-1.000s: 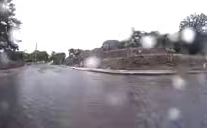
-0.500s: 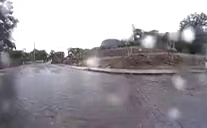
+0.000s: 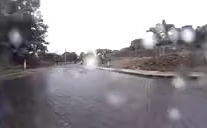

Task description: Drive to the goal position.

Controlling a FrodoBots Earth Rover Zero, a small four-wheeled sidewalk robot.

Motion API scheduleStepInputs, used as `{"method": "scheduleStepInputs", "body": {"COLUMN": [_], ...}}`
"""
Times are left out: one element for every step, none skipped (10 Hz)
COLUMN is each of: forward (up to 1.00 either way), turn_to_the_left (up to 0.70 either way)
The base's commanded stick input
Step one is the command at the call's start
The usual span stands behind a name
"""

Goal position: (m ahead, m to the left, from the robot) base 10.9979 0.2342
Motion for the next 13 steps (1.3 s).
{"method": "scheduleStepInputs", "body": {"forward": [0.85,0.85,0.85,0.85,0.85,0.85,0.85,0.85,0.85,0.85,0.85,0.85,0.85], "turn_to_the_left": [0.0,0.0,0.0,0.0,0.0,0.0,0.0,0.0,0.0,0.0,0.0,0.0,0.0]}}
